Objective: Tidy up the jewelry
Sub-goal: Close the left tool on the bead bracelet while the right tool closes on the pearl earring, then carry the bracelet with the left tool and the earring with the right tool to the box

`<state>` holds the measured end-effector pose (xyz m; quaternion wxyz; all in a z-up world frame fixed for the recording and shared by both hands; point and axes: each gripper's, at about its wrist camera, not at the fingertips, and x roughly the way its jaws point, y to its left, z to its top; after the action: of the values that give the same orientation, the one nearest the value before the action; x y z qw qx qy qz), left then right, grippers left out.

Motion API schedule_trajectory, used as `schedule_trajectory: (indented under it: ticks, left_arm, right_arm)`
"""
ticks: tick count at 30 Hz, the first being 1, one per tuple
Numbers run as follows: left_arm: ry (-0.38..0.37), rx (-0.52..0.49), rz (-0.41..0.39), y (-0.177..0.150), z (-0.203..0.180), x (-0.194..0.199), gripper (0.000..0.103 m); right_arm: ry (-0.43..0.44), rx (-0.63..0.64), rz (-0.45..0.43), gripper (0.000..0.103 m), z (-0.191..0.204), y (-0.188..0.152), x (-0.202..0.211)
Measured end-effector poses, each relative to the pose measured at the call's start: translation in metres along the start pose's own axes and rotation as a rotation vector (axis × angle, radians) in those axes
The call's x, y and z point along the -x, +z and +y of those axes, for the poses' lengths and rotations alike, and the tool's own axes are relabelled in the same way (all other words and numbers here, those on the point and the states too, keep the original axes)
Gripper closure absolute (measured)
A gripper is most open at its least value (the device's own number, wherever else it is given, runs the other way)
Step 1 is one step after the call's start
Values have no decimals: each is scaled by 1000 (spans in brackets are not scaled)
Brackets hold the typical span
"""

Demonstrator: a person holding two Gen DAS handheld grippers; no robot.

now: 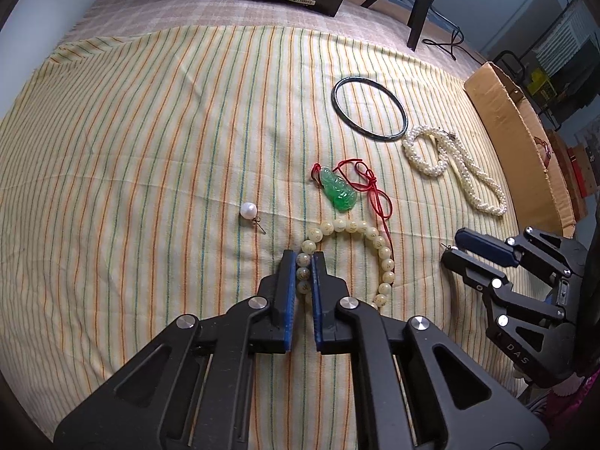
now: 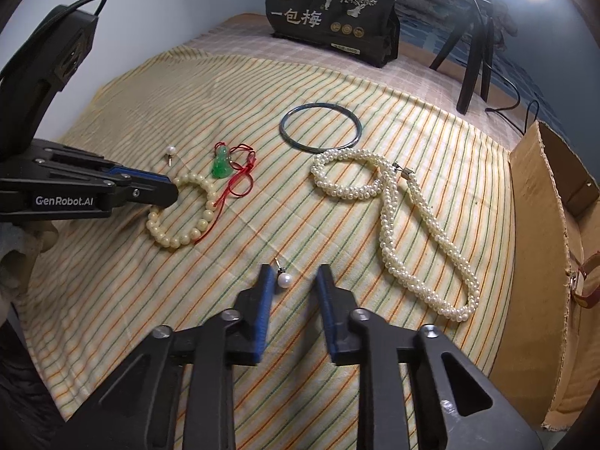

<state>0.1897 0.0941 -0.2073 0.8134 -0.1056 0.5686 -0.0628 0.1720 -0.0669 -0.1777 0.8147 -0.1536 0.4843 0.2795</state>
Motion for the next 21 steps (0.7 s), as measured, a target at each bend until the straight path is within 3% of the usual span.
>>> schedule_trajectory:
  ticks: [4, 21]
  left_arm:
    - [6, -7, -2, 0, -2, 2, 97]
    - [-99, -12, -123, 10, -26, 60, 98]
  right_arm:
    - [2, 5, 2, 96, 2, -1, 2]
    - [20, -38, -49, 96, -6, 0, 34]
